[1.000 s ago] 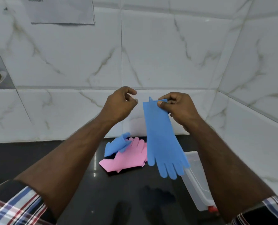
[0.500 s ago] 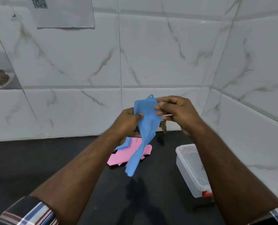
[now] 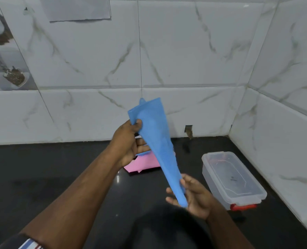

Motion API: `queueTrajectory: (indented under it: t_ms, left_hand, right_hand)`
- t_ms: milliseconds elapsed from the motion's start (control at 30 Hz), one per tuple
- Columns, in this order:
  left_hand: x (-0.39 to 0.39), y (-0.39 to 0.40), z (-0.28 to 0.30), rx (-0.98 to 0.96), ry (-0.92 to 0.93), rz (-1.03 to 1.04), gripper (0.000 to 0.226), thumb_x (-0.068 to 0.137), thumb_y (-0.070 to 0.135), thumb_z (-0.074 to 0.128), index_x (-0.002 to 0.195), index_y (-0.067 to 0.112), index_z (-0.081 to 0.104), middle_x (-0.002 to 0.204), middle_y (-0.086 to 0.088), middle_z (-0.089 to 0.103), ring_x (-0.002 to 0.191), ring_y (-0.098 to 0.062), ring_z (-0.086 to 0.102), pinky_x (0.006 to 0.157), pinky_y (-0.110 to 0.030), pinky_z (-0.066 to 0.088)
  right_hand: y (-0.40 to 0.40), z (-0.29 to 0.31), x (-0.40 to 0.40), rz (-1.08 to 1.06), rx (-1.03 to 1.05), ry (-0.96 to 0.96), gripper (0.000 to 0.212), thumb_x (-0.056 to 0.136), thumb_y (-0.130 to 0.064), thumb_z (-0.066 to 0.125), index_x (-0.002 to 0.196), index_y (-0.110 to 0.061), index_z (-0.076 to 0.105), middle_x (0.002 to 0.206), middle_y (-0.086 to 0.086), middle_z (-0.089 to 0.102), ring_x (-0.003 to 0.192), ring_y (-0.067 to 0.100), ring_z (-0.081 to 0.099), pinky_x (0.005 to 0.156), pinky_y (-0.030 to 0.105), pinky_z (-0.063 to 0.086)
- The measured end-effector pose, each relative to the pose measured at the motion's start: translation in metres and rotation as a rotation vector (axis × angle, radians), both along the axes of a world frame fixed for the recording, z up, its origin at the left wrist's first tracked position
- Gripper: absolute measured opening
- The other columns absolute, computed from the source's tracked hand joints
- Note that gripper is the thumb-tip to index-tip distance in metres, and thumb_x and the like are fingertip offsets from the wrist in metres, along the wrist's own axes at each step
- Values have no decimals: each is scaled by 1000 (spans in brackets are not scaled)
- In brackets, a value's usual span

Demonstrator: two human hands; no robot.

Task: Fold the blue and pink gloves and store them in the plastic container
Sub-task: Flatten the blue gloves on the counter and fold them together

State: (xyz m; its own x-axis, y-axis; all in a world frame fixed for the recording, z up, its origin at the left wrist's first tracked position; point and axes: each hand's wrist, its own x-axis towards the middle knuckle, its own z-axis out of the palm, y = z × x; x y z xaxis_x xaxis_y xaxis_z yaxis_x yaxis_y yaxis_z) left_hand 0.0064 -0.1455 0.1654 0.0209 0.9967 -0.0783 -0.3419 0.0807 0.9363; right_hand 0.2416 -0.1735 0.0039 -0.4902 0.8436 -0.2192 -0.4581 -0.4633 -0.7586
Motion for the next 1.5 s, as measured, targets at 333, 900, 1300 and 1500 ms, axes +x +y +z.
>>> queueTrajectory:
  t_ms: [333,900,1300,1500]
  left_hand:
    - [-64,-74,-147,-383,-44,210,31,99,-4,48,124,11,58,109,-17,75,86,-30,76,78,-44,63]
    - [-73,-78,-206,84,1622,-62,30,94,35,59,124,37,64,124,15,61,114,-15,50,92,-32,43]
    - [-86,-98,-195,228,1559,-58,11,94,36,62,103,38,68,101,20,64,97,-7,57,85,-34,48]
    - [-90,-135,-206,200,1582,-128,21,88,46,55,105,42,66,102,23,62,100,-1,57,86,-30,46]
  right_hand:
    - [26,14,8,-207,59,-582,23,90,2,63,110,-11,64,97,12,74,82,28,74,65,38,60]
    - [-2,-22,-24,319,639,-1555,29,85,-24,72,114,-24,71,112,-9,60,103,7,58,93,21,45]
    - [-35,-9,-13,78,1053,-1721,17,95,-29,57,107,-28,69,110,-9,67,96,5,53,87,22,46]
    - [-70,-20,-1,173,875,-1652,18,93,-32,62,107,-31,72,110,-16,67,103,3,52,94,23,46]
